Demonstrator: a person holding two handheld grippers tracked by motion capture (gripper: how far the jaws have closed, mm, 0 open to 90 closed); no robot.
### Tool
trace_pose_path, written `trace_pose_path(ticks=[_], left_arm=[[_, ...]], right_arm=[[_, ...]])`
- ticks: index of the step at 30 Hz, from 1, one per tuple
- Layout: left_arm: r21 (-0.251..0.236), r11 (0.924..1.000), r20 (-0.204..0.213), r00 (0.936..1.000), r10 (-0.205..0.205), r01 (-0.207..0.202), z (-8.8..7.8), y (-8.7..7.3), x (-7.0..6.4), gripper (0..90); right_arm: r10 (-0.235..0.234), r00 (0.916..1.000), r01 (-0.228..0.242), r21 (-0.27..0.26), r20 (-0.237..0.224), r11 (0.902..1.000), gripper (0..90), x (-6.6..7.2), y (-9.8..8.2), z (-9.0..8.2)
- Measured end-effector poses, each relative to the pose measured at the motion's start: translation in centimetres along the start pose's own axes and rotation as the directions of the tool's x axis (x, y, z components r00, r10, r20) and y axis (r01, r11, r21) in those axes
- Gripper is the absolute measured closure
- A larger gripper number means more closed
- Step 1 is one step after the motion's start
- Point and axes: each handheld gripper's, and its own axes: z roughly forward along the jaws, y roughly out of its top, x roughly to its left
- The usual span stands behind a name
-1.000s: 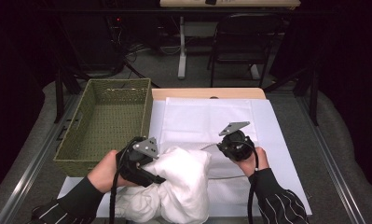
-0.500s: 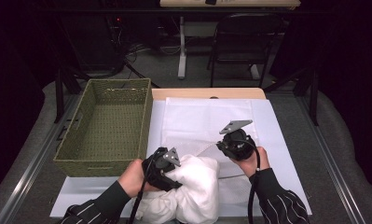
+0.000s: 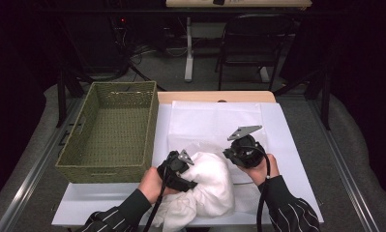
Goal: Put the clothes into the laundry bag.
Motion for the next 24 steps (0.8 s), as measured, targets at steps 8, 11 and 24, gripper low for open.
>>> trace_pose_path(ticks=[8, 11, 24], left_arm=[[-0.138, 0.9821, -0.032, 0.9905, -0.134, 0.128, -0.4, 0.2, 0.6, 54.7], [-0.145, 0.9791, -0.043, 0.9876, -0.151, 0.143, -0.1, 0.3, 0.8, 53.2], [-0.205, 0.9512, -0.089, 0.9635, -0.253, 0.230, 2.8, 1.2, 0.6, 44.9]], right_arm=[[-0.010, 0.9995, 0.008, -0.036, -0.030, 0.9993, 88.8, 0.6, 0.5, -0.8], [-0.010, 0.9995, 0.008, -0.050, -0.030, 0.9987, 88.8, 0.7, 0.7, -1.1], [0.002, 0.9995, -0.002, -0.019, -0.031, 0.9998, 88.7, 0.6, 0.2, -0.2]])
